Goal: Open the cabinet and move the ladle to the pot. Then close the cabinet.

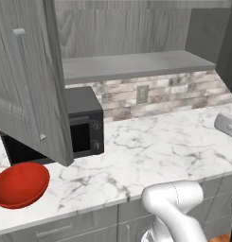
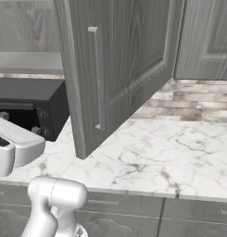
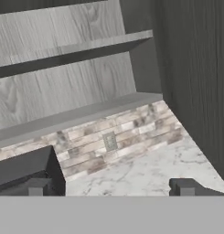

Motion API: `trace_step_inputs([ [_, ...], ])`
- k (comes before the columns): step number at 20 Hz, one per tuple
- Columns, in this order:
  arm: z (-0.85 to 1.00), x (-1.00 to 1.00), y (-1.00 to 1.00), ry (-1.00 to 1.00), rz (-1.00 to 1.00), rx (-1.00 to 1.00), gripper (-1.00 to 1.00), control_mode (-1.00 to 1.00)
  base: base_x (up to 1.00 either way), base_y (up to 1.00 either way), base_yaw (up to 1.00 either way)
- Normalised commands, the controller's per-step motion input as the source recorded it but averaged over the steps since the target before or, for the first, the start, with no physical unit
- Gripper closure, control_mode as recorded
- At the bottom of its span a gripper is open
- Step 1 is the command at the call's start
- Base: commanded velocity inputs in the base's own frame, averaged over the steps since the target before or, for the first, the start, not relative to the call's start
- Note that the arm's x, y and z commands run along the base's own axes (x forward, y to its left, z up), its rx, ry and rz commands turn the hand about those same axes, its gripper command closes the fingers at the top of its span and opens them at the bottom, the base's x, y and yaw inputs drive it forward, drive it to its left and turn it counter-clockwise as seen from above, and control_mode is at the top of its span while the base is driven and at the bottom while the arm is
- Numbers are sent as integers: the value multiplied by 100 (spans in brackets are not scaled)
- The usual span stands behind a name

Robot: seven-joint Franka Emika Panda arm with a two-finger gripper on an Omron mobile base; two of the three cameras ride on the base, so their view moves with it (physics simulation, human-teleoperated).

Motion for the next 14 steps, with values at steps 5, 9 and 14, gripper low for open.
trace_step_inputs([
  [5,0,-37,-18,-26,0,-2,-100,-100,0,0,0],
  [9,0,-55,-4,-20,0,-2,-100,-100,0,0,0],
  [14,0,-4,-52,-14,0,0,-100,-100,0,0,0],
])
